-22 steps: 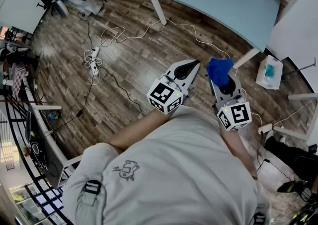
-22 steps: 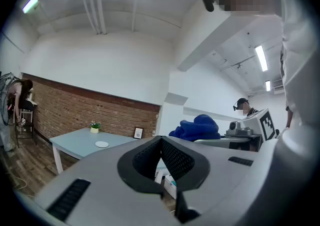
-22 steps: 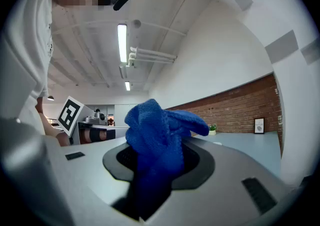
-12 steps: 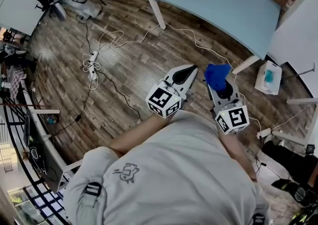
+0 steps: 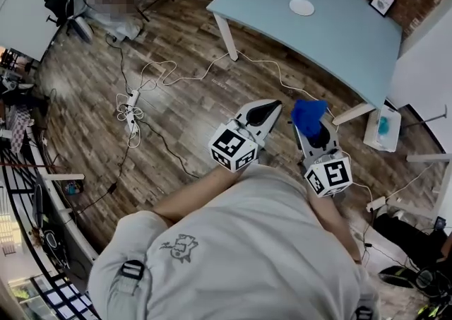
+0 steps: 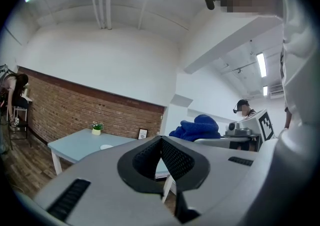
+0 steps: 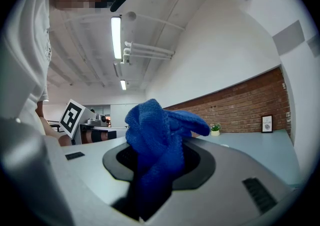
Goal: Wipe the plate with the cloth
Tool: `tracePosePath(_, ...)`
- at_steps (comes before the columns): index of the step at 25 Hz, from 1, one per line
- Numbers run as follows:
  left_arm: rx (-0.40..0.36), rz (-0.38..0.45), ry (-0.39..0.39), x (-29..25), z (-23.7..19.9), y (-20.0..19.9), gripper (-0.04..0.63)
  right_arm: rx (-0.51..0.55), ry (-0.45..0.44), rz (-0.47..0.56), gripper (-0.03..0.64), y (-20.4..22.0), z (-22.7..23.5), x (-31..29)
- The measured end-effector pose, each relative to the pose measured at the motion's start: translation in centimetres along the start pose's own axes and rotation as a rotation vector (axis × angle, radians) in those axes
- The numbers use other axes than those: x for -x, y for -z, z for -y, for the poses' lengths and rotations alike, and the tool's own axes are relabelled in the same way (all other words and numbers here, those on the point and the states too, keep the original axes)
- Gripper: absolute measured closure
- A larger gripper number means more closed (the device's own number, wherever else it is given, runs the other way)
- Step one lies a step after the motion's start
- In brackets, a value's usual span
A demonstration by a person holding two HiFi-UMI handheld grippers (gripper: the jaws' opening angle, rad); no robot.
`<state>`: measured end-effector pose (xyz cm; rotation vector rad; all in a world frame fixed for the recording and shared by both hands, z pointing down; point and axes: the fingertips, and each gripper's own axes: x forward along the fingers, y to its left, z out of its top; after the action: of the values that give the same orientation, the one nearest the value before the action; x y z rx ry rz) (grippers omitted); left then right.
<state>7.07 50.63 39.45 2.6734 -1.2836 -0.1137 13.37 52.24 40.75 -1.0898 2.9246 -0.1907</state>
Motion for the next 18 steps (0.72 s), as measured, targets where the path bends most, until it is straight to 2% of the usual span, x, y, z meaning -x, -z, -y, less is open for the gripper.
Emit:
tracePosePath(9, -0.004, -0.006, 0.024, 1.8, -8.8, -2.3, 0.588, -0.027, -0.002, 0.007, 0.482, -0.7, -2.2, -9.4)
tracePosePath(12, -0.001, -0.006, 0.024, 2.5, -10.0, -2.4, 0.588, -0.06, 0.006, -0.001, 0.481, -0.6, -2.1, -10.9)
tracePosePath(18, 0.0, -0.01, -0.001, 2.8, -12.7, -2.2, 0.588, -0.044, 0.01, 0.011, 0.48, -0.7, -1.7, -13.4)
